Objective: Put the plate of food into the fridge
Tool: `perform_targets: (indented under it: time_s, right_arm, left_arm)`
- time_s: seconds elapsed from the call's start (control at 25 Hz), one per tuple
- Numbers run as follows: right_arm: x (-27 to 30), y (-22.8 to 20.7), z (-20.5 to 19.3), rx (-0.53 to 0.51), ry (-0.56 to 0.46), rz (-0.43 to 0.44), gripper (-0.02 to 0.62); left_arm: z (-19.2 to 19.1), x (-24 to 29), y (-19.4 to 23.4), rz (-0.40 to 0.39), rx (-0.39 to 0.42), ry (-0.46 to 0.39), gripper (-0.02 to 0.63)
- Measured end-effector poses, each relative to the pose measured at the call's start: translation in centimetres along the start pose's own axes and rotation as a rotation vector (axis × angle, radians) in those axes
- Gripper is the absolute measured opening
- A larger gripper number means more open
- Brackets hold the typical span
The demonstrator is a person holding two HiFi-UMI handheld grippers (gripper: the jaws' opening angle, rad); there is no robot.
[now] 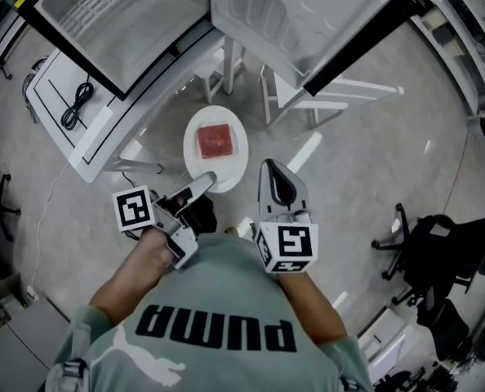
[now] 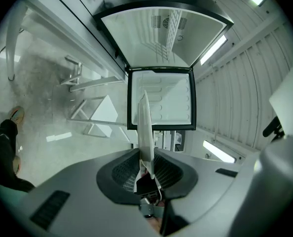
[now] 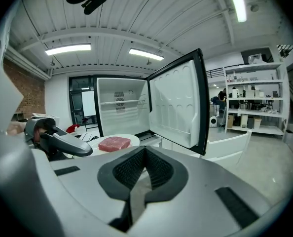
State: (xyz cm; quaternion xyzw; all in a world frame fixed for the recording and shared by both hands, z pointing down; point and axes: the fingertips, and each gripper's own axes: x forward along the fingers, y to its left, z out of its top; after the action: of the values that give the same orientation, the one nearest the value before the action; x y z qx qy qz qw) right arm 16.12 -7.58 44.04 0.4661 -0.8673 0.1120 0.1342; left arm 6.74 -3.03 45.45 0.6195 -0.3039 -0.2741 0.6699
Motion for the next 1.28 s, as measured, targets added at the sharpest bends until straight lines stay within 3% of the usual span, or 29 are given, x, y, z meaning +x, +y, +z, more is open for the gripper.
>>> perform_targets:
  time_s: [0.64,1.28]
  right_arm:
    - [10.0,3.5,4.7,-0.038,-0.009,0.006,0.005]
    - [14.7,6.9,7.3,-0.074,-0.04,0.007,0.005]
  left_arm:
    - [11.3,0.4,-1.4,-0.044,-0.003,0.0,0.074]
    - [17.1,-0.7,-1.9,-0.077,0.015,0.008,0.074]
